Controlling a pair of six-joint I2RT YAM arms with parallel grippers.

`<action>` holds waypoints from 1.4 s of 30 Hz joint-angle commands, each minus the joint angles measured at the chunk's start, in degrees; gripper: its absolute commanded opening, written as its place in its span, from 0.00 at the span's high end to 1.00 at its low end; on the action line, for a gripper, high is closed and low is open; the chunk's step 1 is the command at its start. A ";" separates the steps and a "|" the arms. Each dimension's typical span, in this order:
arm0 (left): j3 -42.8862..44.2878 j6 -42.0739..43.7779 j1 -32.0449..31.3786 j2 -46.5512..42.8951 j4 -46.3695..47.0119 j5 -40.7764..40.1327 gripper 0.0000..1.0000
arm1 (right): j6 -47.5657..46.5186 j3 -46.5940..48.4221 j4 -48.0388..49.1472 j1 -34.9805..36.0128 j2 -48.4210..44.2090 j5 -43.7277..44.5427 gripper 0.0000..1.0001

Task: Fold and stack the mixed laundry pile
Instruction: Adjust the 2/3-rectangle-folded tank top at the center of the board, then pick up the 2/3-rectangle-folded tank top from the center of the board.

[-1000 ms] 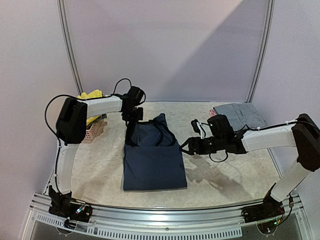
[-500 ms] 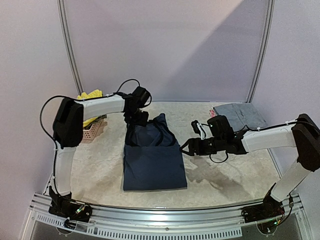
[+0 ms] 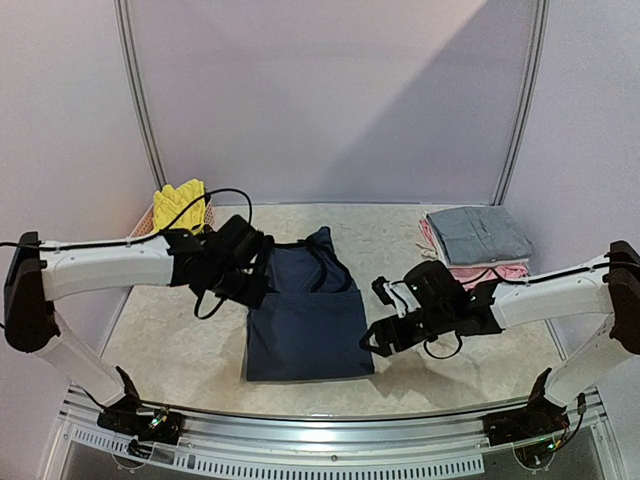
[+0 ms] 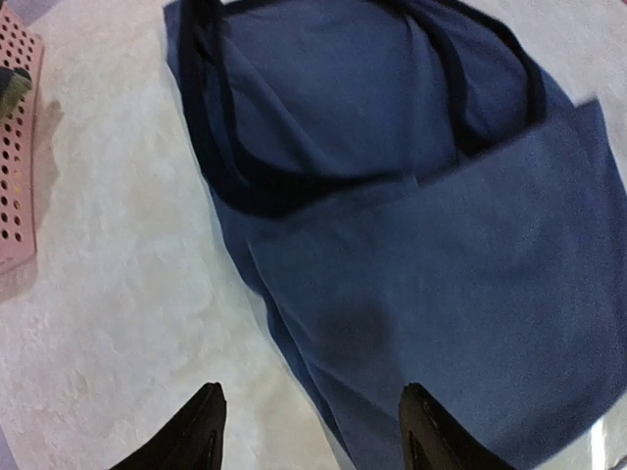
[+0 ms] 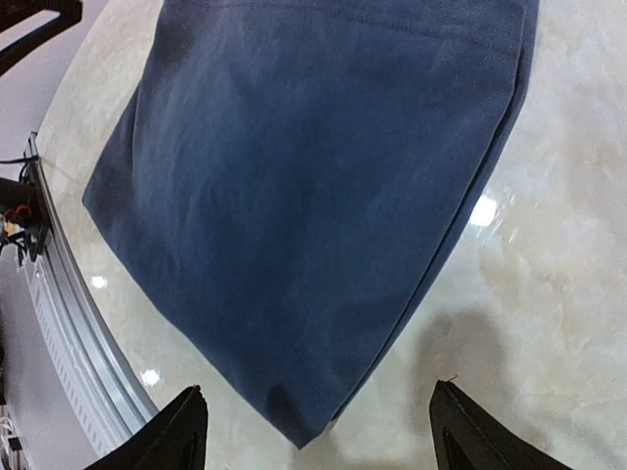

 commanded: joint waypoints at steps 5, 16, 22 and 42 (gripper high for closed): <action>-18.61 -11.97 -12.26 -15.10 1.79 3.11 0.41 | 7.35 -9.10 2.03 3.36 -4.39 -1.40 0.25; -29.64 -18.18 -15.46 -18.85 9.46 8.97 0.46 | 15.63 -14.93 16.71 3.89 0.23 -5.72 0.43; -33.10 -20.53 -15.83 -18.73 13.54 10.45 0.49 | 17.07 -14.91 20.27 4.61 4.09 -6.25 0.55; -35.84 -24.73 -19.18 -18.66 18.26 11.93 0.50 | 17.75 -14.69 23.12 4.59 8.93 -5.57 0.88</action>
